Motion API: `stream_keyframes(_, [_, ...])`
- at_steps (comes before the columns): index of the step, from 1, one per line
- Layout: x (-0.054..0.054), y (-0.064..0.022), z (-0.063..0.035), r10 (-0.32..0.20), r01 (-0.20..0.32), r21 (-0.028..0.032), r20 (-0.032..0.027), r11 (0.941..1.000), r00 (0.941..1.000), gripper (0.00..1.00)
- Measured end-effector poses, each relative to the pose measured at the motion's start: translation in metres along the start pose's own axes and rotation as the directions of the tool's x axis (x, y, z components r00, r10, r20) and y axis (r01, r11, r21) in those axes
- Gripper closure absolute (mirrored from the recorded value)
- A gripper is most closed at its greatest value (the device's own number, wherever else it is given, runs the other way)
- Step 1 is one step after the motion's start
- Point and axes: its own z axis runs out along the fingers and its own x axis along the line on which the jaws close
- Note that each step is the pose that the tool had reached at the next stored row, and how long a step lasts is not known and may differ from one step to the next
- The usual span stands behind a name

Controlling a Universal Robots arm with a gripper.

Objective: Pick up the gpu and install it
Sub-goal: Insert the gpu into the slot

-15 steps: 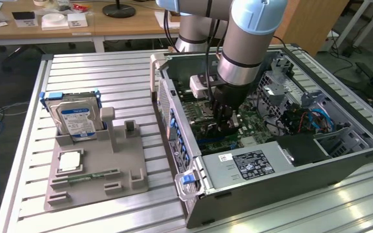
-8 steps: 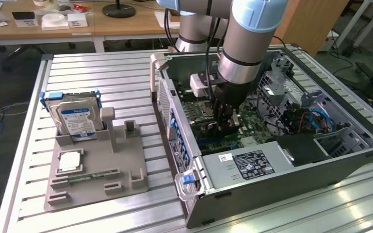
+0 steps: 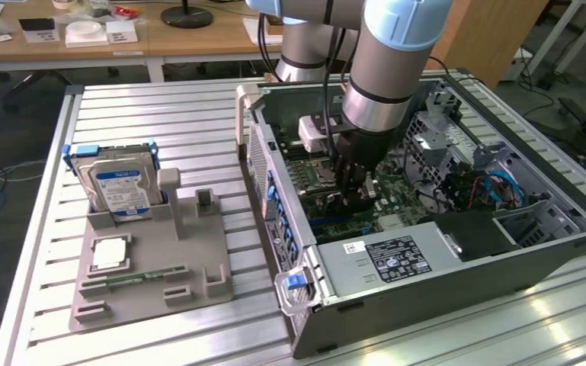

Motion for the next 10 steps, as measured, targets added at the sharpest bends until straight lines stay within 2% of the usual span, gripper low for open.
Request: stream_keyframes(10, [0.0002,0.0001,0.0033,0.000,0.000,-0.0001,-0.0005,1.0000,1.0000,0.73])
